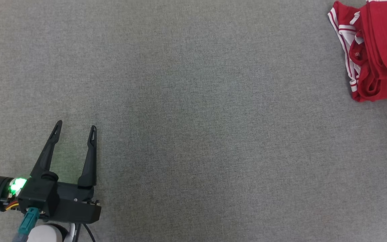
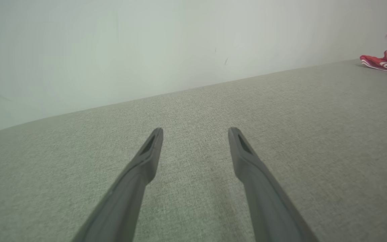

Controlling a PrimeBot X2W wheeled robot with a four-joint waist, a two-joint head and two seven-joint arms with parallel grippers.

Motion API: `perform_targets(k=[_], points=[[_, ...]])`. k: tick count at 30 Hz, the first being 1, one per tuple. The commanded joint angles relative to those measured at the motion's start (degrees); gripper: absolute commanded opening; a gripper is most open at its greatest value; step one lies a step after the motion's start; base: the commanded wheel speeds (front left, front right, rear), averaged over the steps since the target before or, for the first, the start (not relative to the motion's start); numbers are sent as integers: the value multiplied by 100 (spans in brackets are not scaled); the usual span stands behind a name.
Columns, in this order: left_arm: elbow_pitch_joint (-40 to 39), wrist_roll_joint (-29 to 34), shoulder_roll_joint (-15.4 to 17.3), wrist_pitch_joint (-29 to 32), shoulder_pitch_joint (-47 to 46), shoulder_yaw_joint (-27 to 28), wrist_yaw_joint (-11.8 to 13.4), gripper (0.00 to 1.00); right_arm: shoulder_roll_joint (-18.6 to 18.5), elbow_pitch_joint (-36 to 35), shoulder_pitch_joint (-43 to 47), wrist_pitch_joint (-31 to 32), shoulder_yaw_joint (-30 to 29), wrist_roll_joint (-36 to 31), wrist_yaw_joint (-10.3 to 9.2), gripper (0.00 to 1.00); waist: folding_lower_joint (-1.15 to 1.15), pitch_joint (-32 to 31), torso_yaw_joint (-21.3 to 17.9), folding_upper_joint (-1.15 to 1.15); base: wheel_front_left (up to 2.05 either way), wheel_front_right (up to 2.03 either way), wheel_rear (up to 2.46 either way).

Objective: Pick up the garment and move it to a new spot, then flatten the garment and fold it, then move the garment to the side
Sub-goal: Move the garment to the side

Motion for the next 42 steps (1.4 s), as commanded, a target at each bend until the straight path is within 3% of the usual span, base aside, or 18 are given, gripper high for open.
perform_targets(k=[1,2,3,4,5,11,18,22,28,33,42], points=[[-47,12,20,2,-10,-5,20,100,-20,42,-62,-35,41,27,-12,0,0,29,1,-1,0,0,0],[-60,14,16,11,-10,-14,38,100,-18,62,-82,-52,69,23,-12,0,0,39,3,-1,0,0,0],[-67,14,11,15,-13,-22,53,100,-15,81,-97,-65,100,9,-13,23,0,47,5,-1,0,0,0],[-67,12,8,19,-16,-23,67,100,-9,105,-111,-80,126,-3,-13,90,0,52,8,-1,0,0,0],[-62,7,3,20,-24,-27,69,100,-4,167,-125,-71,153,-18,-13,100,0,54,11,-1,0,0,0],[62,-55,-76,-17,-85,-66,117,100,42,700,-366,-309,165,-248,-13,100,0,-98,35,-1,0,0,0],[364,-206,-175,-71,257,12,203,100,512,1011,-375,-1144,-326,65,-13,100,0,-715,68,-1,0,0,0],[492,-297,-179,-88,535,121,258,100,962,1003,-165,-1515,-485,196,-13,100,0,-1156,96,-1,0,0,0],[445,-378,-186,-91,970,337,368,100,1443,770,196,-1725,-920,346,-13,100,0,-1597,65,-1,0,0,0],[283,-419,-225,-90,1367,478,457,100,1771,-106,1018,-1729,-1994,-158,-13,100,0,-1924,135,-1,0,0,0],[168,-410,-245,-91,1712,481,469,100,2784,-1723,3577,-1732,-4879,-1902,-13,100,0,-2456,440,-1,0,0,0]])
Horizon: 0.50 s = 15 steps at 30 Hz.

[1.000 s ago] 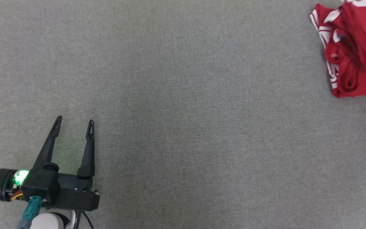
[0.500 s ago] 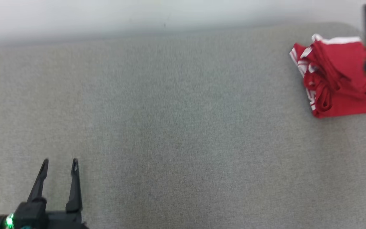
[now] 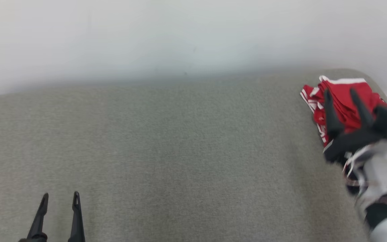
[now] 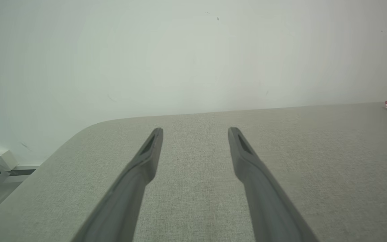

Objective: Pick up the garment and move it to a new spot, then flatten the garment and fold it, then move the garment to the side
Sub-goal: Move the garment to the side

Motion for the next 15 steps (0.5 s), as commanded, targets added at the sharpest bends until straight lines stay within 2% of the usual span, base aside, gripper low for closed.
perform_targets(k=[1,6,11,15], points=[[-8,0,-2,-16,137,-11,-15,100,259,-300,434,-22,-402,-308,-13,100,2,-302,258,1,0,0,0],[23,49,42,-16,255,-49,18,100,885,-1219,1531,-22,-1222,-1207,-13,100,2,-442,371,1,0,0,0],[93,95,97,-17,341,-75,56,100,1292,-2006,2395,-22,-1558,-1688,-13,100,2,-548,472,1,0,0,0],[110,107,128,-17,415,-38,99,100,1489,-2511,3036,-22,-1574,-1893,-13,100,2,-610,518,1,0,0,0]])
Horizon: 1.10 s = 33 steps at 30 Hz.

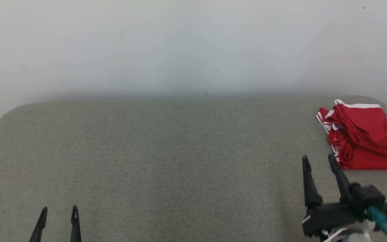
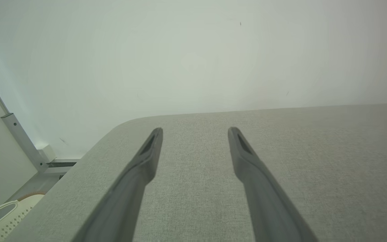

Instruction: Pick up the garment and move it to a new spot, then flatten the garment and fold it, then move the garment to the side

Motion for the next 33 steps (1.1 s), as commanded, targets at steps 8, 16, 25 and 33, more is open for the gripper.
perform_targets(k=[8,16,25,33], points=[[-26,114,73,-17,279,58,83,100,291,-795,1247,-23,102,25,-13,100,1,-156,110,0,0,0,0],[30,20,45,-17,379,-4,-83,100,331,-901,1671,-23,257,112,-13,100,1,-245,104,0,0,0,0],[220,-128,-5,-12,343,-82,-192,100,329,-993,1659,-23,303,65,-13,100,1,-259,86,0,0,0,0],[229,-205,1,21,313,-84,-140,100,330,-968,1666,-23,281,9,-13,100,1,-249,51,0,0,0,0]])
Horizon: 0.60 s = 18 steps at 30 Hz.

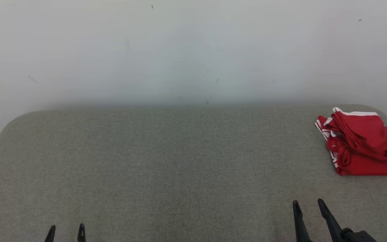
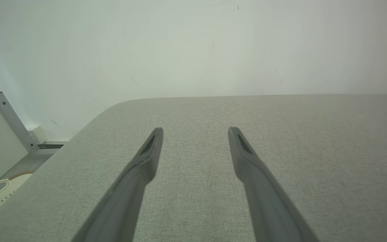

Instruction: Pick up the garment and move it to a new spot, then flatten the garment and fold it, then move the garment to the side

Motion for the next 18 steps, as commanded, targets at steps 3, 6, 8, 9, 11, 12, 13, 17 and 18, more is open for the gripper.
perform_targets(k=[3,6,8,9,11,12,13,17,18], points=[[-15,-55,13,10,-11,16,28,100,6,11,-26,-23,-20,-57,-13,100,0,10,-11,0,0,0,0],[-41,-86,12,16,-20,12,49,100,6,4,-21,-23,-29,-45,-13,100,0,23,-14,0,0,0,0],[-49,-91,16,15,-18,7,62,100,6,7,-14,-23,-26,-44,-13,100,0,24,-16,0,0,0,0],[-52,-95,18,15,-11,4,65,100,6,11,-13,-23,-26,-46,-13,100,0,25,-18,0,0,0,0],[-52,-109,15,20,1,5,84,100,6,23,-19,-23,-34,-48,-13,100,0,28,-22,0,0,0,0],[-55,-114,15,18,7,5,102,100,6,25,-21,-23,-37,-48,-13,100,0,28,-24,0,0,0,0],[-57,-119,15,22,11,3,113,100,6,26,-22,-23,-37,-46,-13,100,0,29,-26,0,0,0,0],[-12,-74,-2,29,-2,-12,118,0,0,34,15,6,-17,15,0,0,0,34,-30,0,0,0,0],[55,-71,-25,40,9,-23,122,0,1,96,30,17,-13,17,0,0,0,34,-31,0,0,0,0]])
